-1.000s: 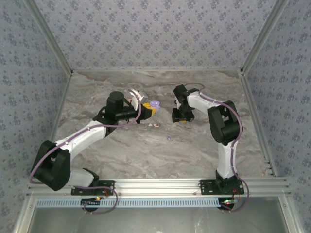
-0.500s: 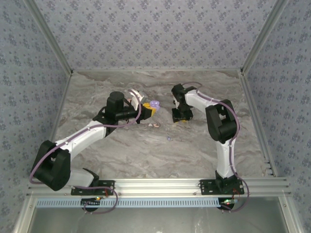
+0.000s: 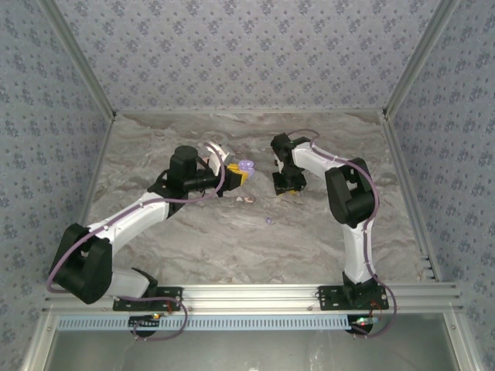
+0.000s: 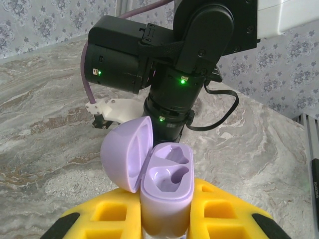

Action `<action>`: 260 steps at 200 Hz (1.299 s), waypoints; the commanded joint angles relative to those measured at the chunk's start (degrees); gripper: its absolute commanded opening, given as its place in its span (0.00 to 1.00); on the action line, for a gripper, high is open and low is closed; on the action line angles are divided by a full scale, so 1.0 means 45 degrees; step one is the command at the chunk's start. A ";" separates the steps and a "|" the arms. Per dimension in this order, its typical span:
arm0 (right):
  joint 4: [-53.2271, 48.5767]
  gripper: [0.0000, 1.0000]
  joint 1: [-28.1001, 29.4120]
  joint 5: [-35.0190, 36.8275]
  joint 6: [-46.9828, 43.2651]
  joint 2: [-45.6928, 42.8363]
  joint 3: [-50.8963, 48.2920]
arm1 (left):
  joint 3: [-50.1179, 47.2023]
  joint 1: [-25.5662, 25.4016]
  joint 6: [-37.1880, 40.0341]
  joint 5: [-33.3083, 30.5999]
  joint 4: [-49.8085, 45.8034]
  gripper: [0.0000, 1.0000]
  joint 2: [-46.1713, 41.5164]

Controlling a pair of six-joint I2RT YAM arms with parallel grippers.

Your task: Insert the wireless bluetooth earbuds into the charging case

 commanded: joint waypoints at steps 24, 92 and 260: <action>-0.0148 0.35 0.0175 0.0151 0.0008 0.0568 0.0479 | -0.0095 0.0055 0.0216 -0.0010 0.0002 0.11 -0.0326; -0.0062 0.30 0.0233 -0.0133 -0.0009 0.0850 0.0513 | -0.0137 0.0054 0.0221 -0.0051 0.0005 0.11 -0.0405; 0.3355 0.22 -0.0991 -0.2755 0.1141 -0.1525 -0.2755 | -0.0487 -0.0222 -0.0785 -0.0561 0.1349 0.10 0.0588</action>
